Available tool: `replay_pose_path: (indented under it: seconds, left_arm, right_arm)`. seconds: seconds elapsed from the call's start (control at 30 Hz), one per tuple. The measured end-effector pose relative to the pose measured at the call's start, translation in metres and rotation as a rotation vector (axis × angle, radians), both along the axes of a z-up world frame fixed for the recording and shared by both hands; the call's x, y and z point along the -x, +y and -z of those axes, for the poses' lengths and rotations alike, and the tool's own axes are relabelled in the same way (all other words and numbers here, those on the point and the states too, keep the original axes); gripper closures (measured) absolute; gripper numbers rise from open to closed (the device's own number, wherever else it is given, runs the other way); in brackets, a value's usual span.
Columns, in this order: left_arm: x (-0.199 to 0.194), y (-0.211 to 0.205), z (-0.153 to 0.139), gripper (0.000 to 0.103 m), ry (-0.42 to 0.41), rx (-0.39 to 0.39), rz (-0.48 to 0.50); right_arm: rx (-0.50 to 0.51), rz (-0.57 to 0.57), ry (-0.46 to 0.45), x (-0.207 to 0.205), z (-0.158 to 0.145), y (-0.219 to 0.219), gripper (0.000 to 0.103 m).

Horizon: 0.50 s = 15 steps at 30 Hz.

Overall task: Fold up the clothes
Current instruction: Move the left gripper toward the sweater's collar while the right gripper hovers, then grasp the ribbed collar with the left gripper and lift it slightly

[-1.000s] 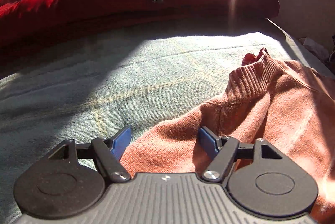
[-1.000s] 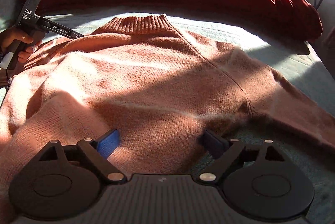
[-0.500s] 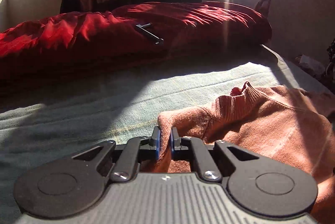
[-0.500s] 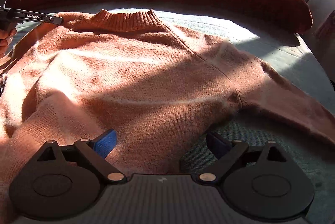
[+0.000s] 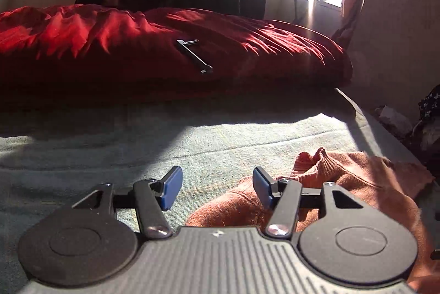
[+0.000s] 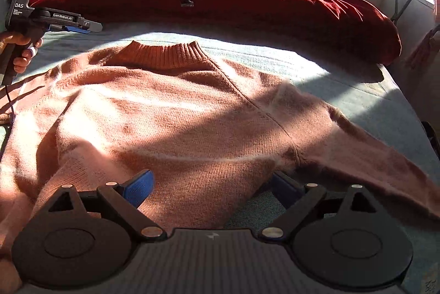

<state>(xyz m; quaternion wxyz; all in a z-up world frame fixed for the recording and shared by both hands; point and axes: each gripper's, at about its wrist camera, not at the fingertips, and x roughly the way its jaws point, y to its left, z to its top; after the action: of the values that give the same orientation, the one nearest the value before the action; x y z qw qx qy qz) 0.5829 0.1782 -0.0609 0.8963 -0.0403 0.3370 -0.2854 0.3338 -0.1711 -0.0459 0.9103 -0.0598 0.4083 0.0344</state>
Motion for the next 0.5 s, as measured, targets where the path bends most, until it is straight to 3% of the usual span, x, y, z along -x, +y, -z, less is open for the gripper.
replay_pose_path:
  seconds: [0.13,0.3,0.43,0.5]
  left_arm:
    - [-0.023,-0.022,0.029,0.047,0.099,-0.043,0.042]
    - [-0.015,-0.036,0.051,0.05,0.13,-0.117,0.097]
    - [0.005,-0.039,0.044,0.088,0.111,-0.133,0.14]
    - [0.017,-0.04,0.037,0.094,0.053,-0.162,0.137]
  right_arm:
    - [0.008,-0.016,-0.018,0.0,-0.006,0.006,0.008]
    - [0.025,-0.035,-0.034,0.002,-0.009,0.009,0.008]
    - [0.034,-0.022,-0.027,-0.003,-0.005,0.006,0.008]
    - [0.035,-0.026,-0.028,-0.006,-0.005,0.007,0.008]
